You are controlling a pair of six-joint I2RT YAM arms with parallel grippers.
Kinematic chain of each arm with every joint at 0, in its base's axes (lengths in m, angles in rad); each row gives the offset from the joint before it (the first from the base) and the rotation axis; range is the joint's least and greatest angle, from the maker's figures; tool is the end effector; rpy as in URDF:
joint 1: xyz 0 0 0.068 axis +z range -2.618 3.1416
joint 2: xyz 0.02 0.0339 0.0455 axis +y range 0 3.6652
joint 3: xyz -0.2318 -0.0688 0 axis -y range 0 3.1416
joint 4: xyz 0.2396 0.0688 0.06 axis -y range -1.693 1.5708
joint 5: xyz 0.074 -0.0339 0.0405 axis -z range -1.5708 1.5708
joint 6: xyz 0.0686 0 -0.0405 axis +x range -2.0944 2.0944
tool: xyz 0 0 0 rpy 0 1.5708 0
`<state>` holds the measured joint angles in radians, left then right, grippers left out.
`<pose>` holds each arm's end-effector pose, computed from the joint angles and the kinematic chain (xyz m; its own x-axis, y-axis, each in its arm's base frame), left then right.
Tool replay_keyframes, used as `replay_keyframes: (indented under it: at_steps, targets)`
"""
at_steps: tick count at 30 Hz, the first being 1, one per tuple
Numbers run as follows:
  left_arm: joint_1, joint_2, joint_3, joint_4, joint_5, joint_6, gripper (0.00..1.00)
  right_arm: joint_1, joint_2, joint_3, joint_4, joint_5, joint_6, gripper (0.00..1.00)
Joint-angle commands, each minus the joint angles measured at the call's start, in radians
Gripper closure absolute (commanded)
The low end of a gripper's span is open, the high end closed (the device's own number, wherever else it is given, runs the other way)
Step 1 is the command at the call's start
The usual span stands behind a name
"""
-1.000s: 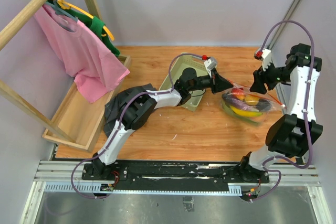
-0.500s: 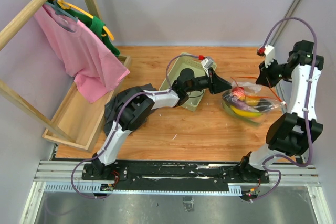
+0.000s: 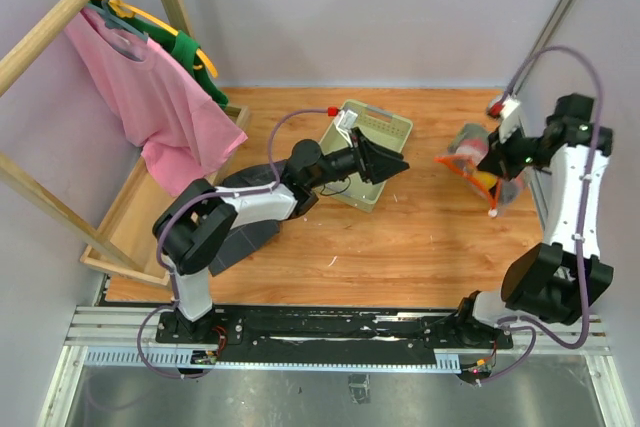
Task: Open the zip-top bag and remove the fake food
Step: Open the zipper of the food storage bag at the center of the board.
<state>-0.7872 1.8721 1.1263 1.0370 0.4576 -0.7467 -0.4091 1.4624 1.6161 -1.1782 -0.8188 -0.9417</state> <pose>0.2858 -0.3298 0.2553 -0.4858 -0.3757 -0.7892 0.8233 0.1066 -0.5575 0.2817 -0.0675 0.3366 -0.3995 -0.4288 -0.8103 -0.6788 0.7324 -0.0529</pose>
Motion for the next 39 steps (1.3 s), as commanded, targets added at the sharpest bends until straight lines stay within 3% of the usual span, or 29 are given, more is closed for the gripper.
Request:
replay_keyframes:
  at_steps: [1,5,10,15,21,29,39]
  targets:
    - [-0.014,-0.103,-0.143,0.042,-0.018,-0.035,0.45,0.150,-0.091,-0.320,0.009,-0.032,-0.058,0.99]
    - [-0.093,-0.194,-0.284,0.005,-0.095,0.020,0.45,0.233,-0.127,-0.519,0.098,-0.041,-0.019,0.99]
    - [-0.232,-0.249,-0.401,-0.011,-0.252,0.082,0.51,0.312,-0.129,-0.540,0.094,-0.093,0.021,0.99]
    - [-0.327,-0.224,-0.461,0.118,-0.400,0.128,0.59,0.401,-0.158,-0.525,0.087,-0.159,0.062,0.99]
    - [-0.337,-0.127,-0.452,0.257,-0.466,0.172,0.61,0.432,-0.177,-0.559,0.169,-0.168,0.128,0.99]
    - [-0.341,0.024,-0.384,0.247,-0.486,0.201,0.64,0.431,-0.208,-0.608,0.224,-0.047,0.196,0.98]
    - [-0.362,0.178,-0.233,0.277,-0.536,0.363,0.63,0.431,-0.240,-0.620,0.243,0.020,0.216,0.95]
